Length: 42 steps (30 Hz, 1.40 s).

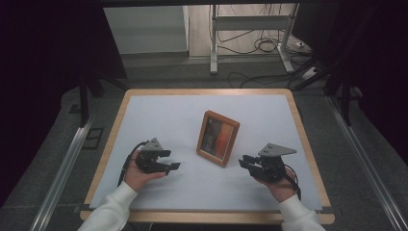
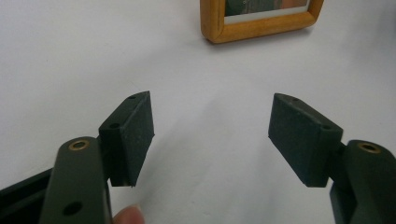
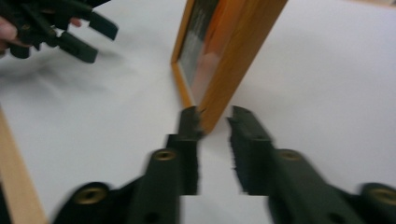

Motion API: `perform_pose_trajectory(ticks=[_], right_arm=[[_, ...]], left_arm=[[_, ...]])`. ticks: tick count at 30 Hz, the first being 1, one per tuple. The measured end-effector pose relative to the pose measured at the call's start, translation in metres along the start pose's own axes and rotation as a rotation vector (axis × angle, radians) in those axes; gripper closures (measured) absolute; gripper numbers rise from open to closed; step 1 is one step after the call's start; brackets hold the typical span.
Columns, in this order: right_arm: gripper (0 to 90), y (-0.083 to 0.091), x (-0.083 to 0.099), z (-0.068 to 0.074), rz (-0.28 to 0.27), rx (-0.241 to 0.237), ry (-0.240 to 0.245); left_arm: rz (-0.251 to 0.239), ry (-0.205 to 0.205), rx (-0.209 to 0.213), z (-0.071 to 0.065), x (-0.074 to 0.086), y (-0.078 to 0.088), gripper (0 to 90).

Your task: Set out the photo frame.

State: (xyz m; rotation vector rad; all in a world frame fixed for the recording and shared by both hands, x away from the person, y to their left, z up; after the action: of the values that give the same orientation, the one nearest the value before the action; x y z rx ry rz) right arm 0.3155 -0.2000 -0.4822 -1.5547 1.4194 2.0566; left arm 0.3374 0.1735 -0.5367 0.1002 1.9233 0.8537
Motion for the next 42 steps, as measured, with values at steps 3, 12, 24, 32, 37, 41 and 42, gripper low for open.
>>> perform_pose_trajectory(ticks=[3, 12, 24, 32, 37, 41, 42], right_arm=[[86.4, -0.007, 0.005, 0.004, 0.025, -0.024, 0.012], [89.7, -0.042, 0.003, 0.033, 0.088, -0.019, 0.132], [89.8, -0.075, -0.002, 0.049, 0.130, -0.009, 0.188], [89.8, -0.077, 0.000, 0.047, 0.130, 0.002, 0.184], [89.9, -0.079, 0.000, 0.046, 0.135, 0.009, 0.186], [89.9, -0.080, 0.002, 0.044, 0.145, 0.021, 0.190], [89.9, -0.080, 0.003, 0.043, 0.150, 0.023, 0.184]], left_arm=[[0.000, -0.001, 0.000, 0.001, 0.000, 0.000, 30.7], [-0.003, 0.002, 0.000, 0.001, 0.000, 0.001, 30.7], [0.001, -0.002, 0.002, 0.001, 0.000, 0.001, 30.7], [-0.003, 0.000, 0.002, 0.001, 0.000, 0.001, 30.7], [-0.003, 0.000, 0.002, 0.001, 0.000, 0.002, 30.7], [-0.004, -0.002, 0.004, 0.001, 0.000, 0.002, 30.5], [-0.004, -0.003, 0.004, 0.001, 0.000, 0.002, 30.4]])
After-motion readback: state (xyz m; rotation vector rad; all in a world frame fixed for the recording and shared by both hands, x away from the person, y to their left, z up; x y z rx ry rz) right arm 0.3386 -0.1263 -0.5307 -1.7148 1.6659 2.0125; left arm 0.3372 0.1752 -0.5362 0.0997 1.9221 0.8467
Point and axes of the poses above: each handheld gripper's, and its own axes: y roughly backward along the jaws, x roughly out of its underside, z roughly to its left, the point moved 2 cm from there along -y, roughly forward along the jaws, and after that the axes turned 10 degrees about x, right-handed, at the moved point
